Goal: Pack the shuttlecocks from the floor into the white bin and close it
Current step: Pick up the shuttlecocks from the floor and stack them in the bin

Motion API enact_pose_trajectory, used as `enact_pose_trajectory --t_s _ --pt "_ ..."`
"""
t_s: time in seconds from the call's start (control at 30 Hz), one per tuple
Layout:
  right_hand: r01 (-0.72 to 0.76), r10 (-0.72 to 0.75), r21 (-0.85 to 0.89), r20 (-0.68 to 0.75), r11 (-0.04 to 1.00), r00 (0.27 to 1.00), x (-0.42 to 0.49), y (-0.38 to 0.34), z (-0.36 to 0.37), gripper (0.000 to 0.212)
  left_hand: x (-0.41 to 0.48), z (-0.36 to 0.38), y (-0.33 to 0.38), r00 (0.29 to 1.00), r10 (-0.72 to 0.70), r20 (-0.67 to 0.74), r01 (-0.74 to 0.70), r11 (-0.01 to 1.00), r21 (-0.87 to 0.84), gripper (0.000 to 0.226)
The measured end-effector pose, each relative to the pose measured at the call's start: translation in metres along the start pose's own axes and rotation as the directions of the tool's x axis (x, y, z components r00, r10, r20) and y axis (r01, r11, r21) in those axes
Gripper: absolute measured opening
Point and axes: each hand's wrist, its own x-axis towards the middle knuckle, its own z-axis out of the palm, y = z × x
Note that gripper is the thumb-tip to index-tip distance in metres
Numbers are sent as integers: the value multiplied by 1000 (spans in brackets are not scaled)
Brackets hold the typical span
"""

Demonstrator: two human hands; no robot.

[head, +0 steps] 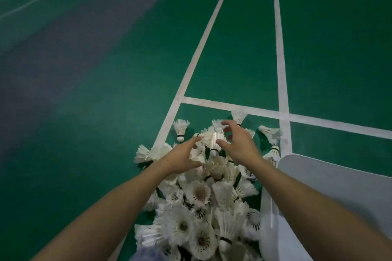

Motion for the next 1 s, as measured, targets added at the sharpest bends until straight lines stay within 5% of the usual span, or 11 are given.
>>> enact_pose_trajectory --t_s 0.33,0.5,0.73,0.83,1.0 --pt "-53 83 -215 135 975 987 34 20 39 74 18 8 -19 1000 4 29 1 988 -152 55" --pt "-126 147 -178 106 976 983 34 22 35 64 17 12 -20 986 19 163 -20 1000 2 57" --pt "-85 97 -135 88 987 991 17 16 2 17 13 -1 -13 997 -69 -27 64 988 -143 32" --pt "-38 40 -79 23 996 999 2 8 -23 33 2 -16 -1 992 -108 -70 90 971 -221 29" --pt "44 -44 -6 -55 999 997 -26 0 -74 20 -17 -54 35 974 -123 -191 66 957 -283 29"
